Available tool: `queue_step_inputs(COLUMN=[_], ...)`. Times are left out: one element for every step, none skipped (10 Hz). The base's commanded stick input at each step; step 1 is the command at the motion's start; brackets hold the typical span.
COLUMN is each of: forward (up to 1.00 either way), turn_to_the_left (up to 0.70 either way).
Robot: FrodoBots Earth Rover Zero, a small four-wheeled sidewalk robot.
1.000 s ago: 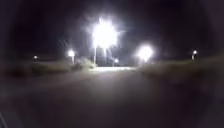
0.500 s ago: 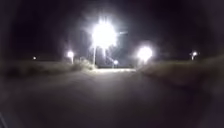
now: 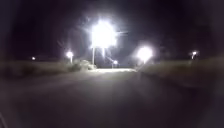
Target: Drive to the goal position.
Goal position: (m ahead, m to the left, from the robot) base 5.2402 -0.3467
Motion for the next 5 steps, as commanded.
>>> queue_step_inputs(forward=[0.70,0.70,0.70,0.70,0.70], turn_to_the_left=[0.00,0.00,0.00,0.00,0.00])
